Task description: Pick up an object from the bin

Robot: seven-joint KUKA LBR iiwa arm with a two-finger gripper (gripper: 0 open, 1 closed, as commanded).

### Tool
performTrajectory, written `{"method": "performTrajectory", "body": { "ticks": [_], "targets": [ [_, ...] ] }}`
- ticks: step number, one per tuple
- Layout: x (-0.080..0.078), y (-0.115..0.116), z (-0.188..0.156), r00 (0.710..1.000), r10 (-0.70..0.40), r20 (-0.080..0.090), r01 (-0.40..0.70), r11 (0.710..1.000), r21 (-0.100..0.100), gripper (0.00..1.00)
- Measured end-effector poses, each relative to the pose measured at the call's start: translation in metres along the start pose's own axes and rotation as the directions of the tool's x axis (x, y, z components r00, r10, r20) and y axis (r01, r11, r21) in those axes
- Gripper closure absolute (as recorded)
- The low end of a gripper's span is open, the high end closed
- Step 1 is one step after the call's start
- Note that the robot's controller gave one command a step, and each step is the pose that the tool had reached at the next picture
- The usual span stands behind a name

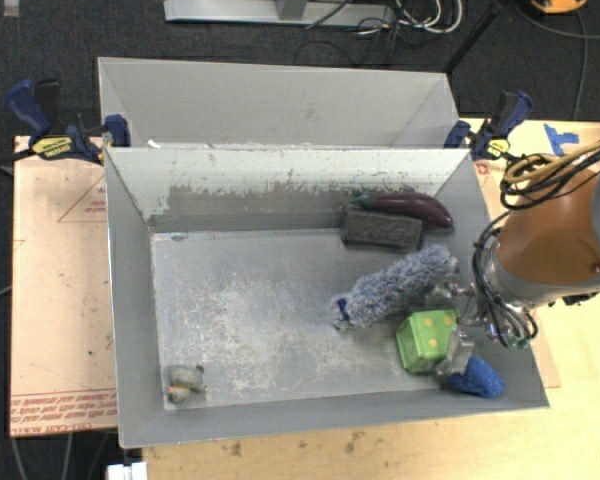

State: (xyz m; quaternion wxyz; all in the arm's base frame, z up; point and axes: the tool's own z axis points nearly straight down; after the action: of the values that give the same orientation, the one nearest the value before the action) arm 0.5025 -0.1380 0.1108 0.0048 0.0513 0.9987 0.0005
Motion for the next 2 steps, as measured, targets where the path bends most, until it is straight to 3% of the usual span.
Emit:
{"method": "performTrajectory", "body": {
  "ticks": [1, 2],
  "targets": [
    [-0.015, -0.005, 0.041, 1.000, -0.006, -0.014, 0.006, 1.000, -0.005, 0.00],
    [-0.003, -0.004, 0.039, 0.996, 0.093, -0.004, -0.093, 0.996, 0.000, 0.00]
  ]
}}
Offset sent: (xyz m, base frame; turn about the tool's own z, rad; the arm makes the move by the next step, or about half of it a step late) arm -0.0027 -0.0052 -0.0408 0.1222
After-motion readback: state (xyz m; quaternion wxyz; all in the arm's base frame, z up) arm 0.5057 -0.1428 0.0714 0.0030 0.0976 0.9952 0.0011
